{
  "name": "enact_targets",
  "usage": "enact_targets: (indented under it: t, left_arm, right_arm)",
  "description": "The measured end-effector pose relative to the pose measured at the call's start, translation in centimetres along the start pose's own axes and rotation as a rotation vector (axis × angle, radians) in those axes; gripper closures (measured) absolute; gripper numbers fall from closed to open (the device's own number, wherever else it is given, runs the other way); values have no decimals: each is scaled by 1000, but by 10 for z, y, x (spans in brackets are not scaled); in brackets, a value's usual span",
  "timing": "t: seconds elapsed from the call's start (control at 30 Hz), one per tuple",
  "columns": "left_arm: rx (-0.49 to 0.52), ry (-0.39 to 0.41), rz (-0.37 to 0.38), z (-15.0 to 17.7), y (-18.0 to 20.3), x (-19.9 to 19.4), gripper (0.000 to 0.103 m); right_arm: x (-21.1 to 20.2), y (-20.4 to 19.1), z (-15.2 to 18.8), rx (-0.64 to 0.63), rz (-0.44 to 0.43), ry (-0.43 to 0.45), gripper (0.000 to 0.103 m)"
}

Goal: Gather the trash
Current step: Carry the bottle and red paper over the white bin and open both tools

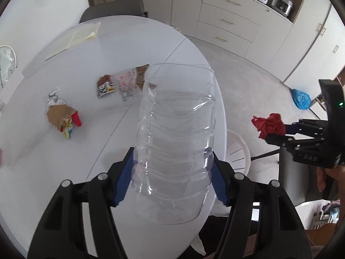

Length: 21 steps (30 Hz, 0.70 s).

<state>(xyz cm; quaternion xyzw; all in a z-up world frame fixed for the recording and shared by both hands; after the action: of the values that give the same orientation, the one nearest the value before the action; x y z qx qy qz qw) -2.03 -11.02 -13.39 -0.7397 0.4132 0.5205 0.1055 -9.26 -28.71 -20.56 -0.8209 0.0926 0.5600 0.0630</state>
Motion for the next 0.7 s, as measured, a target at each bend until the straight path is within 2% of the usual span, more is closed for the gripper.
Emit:
enact_targets:
  t: [0.17,0.27,0.3,0.33,0.37,0.47,0.53,0.7]
  left_arm:
    - [74,-56,52,-9,43,30,41]
    - [108,-94,71,-11,65,48,41]
    - [116,-102,75,-12,71,53,41]
    - [127,-114,84,-13,78,59,41]
    - [136,-122,90,-14,84,64,41]
    - [169,-145,108,-14,104,79,41]
    - [176,-161,124,-14,117,90,41]
    - [166,-220,188,-12,144,122,40]
  right_arm:
    - [58,28,37,61,31,-66,60]
    - [92,35,52,95,12,-101,41]
    - [99,36,56,98,5,-116,30]
    - [107,40,59,110,23,-127,24]
    - [110,45,61,124,32,-134,22]
    - [102,66,62,209,27,-133,17]
    - [86,86,61,269,53,-108,8]
    - [38,151,66,445,80,-59,6]
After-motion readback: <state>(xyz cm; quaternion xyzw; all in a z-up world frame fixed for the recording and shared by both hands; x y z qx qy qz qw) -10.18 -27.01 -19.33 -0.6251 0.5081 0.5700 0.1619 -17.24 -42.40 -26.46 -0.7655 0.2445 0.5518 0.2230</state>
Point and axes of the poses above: each gripper's, at about its wrist camera, not at the fingertips, and x roughly the way its jaws point, y to its right, z to its underside, the point moved 6 cm from there along x, roughly the way its jaws point, and after that the axes turned 14 degrees about z, right-handed, at the moved point
